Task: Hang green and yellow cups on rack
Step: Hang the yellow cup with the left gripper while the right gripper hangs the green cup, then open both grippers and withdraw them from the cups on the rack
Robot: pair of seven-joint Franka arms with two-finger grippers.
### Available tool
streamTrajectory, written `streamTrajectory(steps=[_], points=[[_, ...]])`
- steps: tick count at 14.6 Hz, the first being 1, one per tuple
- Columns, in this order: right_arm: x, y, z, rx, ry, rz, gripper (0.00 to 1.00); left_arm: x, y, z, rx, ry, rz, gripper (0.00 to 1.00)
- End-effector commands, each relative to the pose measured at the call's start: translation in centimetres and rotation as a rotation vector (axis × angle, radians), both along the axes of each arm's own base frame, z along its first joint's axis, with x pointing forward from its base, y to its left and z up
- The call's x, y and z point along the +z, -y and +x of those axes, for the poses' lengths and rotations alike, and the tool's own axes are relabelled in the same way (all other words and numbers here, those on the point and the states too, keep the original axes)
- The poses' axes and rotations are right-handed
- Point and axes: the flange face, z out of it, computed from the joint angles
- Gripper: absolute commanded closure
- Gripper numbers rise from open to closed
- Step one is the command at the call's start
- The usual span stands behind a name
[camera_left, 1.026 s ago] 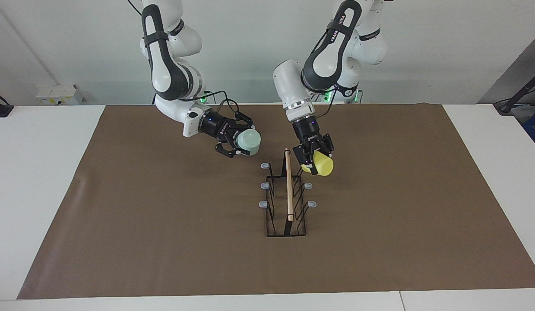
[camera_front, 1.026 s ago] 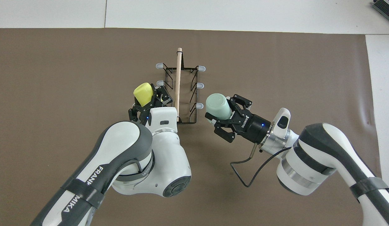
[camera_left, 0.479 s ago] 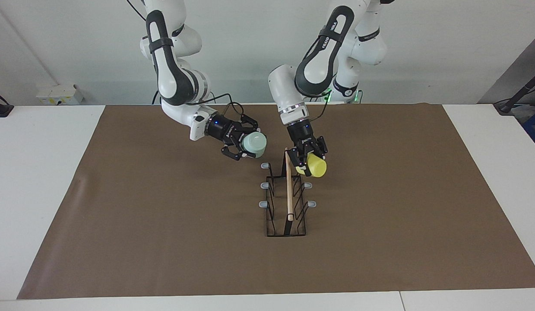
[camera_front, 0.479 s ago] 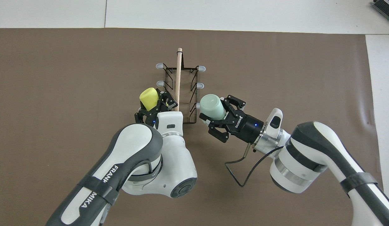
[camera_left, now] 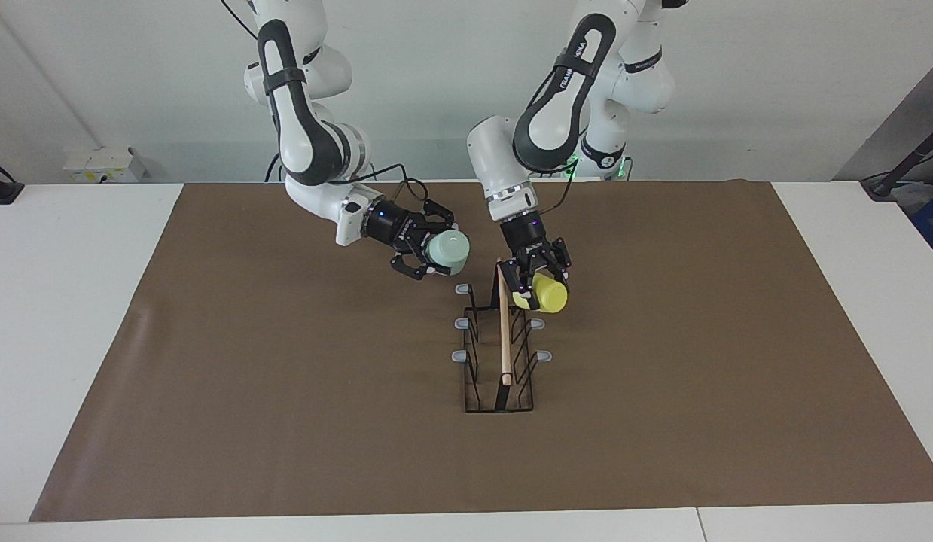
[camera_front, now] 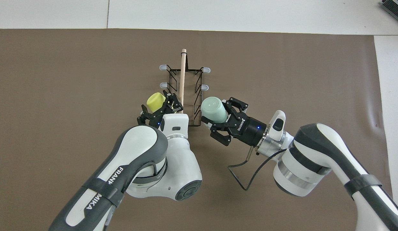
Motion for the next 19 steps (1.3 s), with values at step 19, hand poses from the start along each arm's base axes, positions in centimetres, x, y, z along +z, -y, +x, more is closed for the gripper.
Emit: streamTrajectory(steps=[19], points=[[-3.3, -2.9, 1.7, -0.038, 0.114, -0.014, 1.0, 10.7, -11.6, 6.7, -0.351, -0.382, 0.245, 0.0]])
